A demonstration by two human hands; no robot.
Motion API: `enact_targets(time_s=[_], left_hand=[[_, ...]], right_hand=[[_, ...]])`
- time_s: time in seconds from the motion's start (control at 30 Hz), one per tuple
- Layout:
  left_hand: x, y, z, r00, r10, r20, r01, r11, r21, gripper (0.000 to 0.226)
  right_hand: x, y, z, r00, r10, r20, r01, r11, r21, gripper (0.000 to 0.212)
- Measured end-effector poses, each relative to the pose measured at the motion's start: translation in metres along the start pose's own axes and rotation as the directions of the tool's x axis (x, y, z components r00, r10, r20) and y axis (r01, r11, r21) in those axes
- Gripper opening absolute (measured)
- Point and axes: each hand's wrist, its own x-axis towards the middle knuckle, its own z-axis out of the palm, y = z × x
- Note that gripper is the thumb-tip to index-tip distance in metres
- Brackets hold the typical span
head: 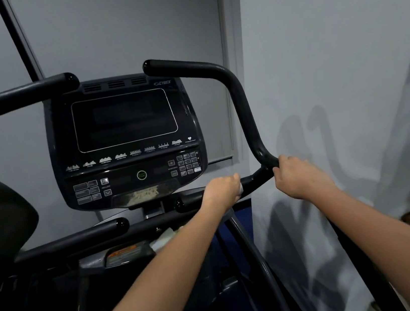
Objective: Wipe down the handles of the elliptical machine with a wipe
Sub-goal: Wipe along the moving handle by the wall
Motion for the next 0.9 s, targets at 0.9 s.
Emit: enact_targets(time_s=[0.9], left_hand=[[0.026, 0.015, -0.006, 0.992, -0.059, 0.108, 0.073, 0.990, -0.124, 0.055]], right_hand=[[-0.001, 0.001, 0.003, 0.998, -0.052, -0.038, 0.048, 0.994, -0.101, 0.033]])
